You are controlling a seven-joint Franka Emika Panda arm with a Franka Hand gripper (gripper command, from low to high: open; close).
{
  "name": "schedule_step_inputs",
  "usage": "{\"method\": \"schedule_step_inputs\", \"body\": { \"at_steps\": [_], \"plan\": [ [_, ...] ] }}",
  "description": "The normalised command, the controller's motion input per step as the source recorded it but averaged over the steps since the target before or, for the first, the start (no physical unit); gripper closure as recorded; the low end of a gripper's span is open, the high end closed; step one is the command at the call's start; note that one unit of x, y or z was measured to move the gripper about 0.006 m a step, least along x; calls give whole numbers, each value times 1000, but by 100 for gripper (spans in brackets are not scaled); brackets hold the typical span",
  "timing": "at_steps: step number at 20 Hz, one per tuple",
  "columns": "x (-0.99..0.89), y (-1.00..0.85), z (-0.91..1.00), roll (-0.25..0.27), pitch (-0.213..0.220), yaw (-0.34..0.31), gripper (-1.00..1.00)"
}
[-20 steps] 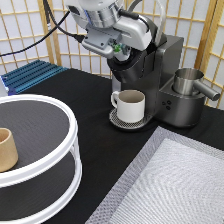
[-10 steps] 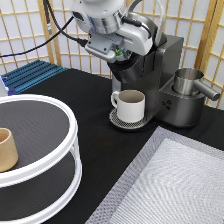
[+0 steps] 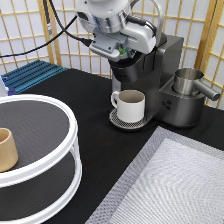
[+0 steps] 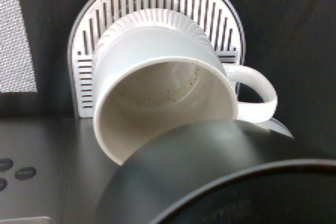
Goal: Make coffee
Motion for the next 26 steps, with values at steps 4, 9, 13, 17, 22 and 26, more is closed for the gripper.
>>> {"method": "schedule_step_inputs", "body": {
  "at_steps": [4, 9, 13, 17, 22, 26],
  "plan": [
    [-86, 167, 28, -62, -73, -13, -100],
    [-177, -47, 79, -46, -71, -19, -100],
    [-294, -784, 19, 21, -95, -26, -100],
    [-310, -868, 0, 55, -71, -7, -100],
    [-393, -431, 414, 32, -78, -42, -100],
    [-246, 667, 1000, -64, -120, -55, -100]
  ]
}}
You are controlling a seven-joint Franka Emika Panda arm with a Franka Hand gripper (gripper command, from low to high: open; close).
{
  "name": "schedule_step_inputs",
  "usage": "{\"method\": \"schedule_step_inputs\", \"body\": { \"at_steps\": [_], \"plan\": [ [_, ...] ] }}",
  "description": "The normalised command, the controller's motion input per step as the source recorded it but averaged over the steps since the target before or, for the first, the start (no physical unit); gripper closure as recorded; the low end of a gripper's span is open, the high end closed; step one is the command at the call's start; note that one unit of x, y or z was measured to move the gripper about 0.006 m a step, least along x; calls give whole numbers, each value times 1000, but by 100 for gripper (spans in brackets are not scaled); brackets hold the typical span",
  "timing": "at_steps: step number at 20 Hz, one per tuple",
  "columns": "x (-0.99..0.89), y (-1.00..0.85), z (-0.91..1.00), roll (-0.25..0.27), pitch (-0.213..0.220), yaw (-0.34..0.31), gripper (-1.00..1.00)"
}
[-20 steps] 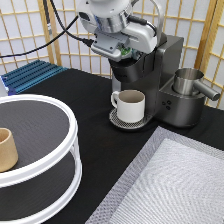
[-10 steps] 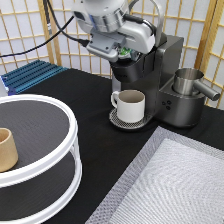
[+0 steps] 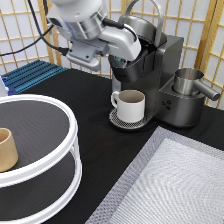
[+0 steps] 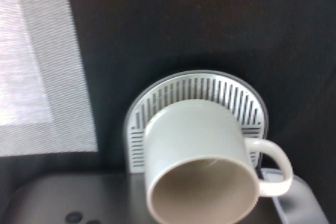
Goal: Make coffee
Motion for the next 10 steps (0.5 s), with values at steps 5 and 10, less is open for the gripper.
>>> {"method": "schedule_step_inputs", "body": {
  "at_steps": [5, 10],
  "plan": [
    [-17, 945, 1000, -149, -36, -29, -100],
    [-102, 875, 814, -190, -3, -36, -100]
  ]
}}
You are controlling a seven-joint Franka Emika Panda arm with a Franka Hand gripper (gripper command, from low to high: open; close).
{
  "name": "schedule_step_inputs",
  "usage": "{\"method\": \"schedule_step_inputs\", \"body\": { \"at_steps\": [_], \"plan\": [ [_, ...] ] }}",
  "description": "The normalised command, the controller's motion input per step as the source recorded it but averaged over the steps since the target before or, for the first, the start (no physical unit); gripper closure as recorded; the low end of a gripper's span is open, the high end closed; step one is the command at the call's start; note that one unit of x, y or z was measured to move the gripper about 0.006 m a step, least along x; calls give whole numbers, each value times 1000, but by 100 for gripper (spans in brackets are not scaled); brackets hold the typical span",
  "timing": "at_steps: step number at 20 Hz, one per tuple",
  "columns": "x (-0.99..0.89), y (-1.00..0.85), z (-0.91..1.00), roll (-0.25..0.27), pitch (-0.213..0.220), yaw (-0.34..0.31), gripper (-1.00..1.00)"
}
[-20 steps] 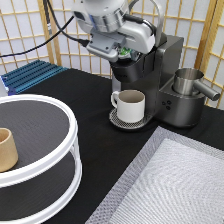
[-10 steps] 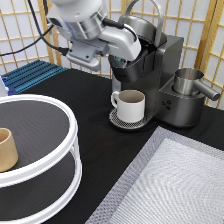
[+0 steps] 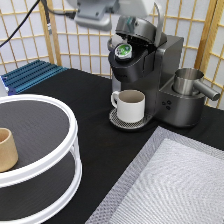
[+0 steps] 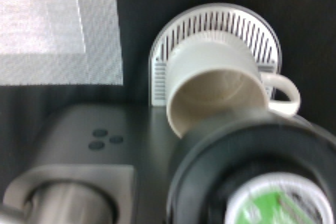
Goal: Make coffee
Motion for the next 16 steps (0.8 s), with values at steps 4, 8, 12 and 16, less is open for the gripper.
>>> {"method": "schedule_step_inputs", "body": {
  "at_steps": [4, 8, 12, 16],
  "plan": [
    [-15, 808, 731, -268, -2, -55, -100],
    [15, 808, 687, -295, 0, -51, -100],
    [245, 746, 447, -309, 0, -28, -100],
    [377, 396, 84, -250, 1, -7, -100]
  ]
}}
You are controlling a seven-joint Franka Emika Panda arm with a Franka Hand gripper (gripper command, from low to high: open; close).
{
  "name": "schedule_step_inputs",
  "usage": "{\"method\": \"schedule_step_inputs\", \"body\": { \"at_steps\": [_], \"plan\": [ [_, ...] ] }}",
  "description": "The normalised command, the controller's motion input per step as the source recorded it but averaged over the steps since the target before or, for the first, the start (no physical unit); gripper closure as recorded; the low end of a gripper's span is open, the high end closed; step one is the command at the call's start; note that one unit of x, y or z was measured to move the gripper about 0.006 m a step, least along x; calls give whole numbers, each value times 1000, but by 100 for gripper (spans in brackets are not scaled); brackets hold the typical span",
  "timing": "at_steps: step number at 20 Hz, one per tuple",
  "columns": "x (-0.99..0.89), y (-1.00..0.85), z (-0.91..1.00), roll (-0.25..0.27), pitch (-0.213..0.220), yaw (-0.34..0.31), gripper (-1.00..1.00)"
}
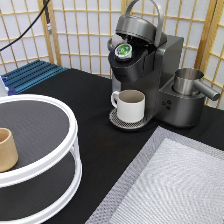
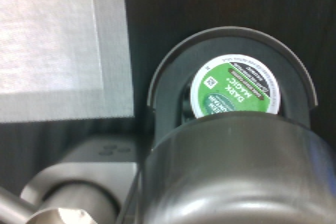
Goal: Make coffee
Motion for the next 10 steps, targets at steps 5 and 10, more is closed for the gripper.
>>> {"method": "schedule_step_inputs", "body": {
  "at_steps": [5, 10],
  "plan": [
    [211, 61, -130, -199, 0, -48, -100],
    [53, -26, -186, -153, 0, -39, -100]
  ]
}}
